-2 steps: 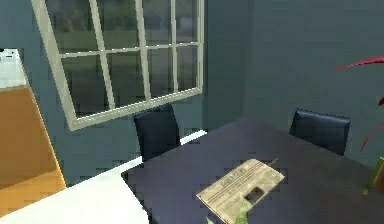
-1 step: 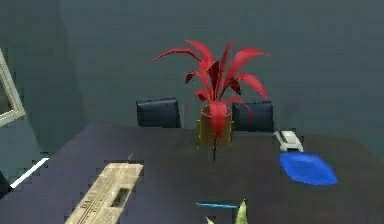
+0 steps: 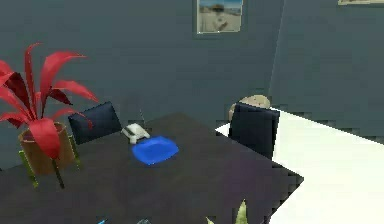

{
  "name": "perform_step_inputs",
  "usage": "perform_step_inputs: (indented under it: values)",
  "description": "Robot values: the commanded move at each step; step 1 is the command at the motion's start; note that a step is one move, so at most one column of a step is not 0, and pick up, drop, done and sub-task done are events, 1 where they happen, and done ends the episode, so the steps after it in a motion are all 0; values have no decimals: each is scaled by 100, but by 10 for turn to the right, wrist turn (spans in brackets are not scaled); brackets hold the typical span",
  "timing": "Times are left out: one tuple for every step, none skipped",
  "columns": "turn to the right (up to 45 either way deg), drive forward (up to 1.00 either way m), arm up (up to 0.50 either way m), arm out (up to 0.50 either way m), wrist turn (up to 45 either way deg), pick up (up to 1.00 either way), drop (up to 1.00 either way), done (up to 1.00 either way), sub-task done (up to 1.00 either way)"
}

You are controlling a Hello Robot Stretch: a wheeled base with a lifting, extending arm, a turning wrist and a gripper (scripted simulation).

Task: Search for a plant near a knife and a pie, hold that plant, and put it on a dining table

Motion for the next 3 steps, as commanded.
perform_step_inputs:
  values:
    - [150, 0, 0, 0, 0, 0, 0, 0, 0]
    - [-450, 0, 0, 0, 0, 0, 0, 0, 0]
    - [-450, 0, 0, 0, 0, 0, 0, 0, 0]
